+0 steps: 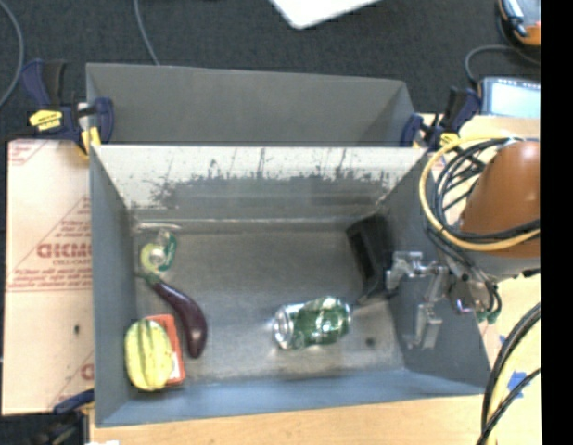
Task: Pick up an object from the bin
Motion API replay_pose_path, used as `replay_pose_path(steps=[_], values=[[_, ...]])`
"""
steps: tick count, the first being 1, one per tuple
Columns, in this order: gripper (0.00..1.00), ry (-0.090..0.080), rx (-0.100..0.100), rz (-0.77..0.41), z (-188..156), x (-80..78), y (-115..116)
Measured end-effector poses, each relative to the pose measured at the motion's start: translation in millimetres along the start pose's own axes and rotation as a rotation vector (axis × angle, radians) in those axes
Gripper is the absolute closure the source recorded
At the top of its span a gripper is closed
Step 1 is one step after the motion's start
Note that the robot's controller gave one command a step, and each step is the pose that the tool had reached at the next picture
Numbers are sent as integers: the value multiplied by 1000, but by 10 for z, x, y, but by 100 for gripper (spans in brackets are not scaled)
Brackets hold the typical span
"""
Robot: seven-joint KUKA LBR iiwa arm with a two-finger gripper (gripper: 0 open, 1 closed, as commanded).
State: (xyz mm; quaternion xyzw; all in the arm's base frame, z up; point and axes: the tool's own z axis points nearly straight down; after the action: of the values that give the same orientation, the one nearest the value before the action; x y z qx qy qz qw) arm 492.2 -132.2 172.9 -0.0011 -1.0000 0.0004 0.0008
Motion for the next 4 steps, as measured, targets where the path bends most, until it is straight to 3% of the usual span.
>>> replay_pose_path(steps=[1, 2, 3, 4], values=[[0, -11, 3, 0, 381, 31, 205], [0, -3, 1, -100, 852, -74, 393], [0, -3, 1, -28, 711, -17, 770], [0, -14, 0, 44, 619, -73, 970]])
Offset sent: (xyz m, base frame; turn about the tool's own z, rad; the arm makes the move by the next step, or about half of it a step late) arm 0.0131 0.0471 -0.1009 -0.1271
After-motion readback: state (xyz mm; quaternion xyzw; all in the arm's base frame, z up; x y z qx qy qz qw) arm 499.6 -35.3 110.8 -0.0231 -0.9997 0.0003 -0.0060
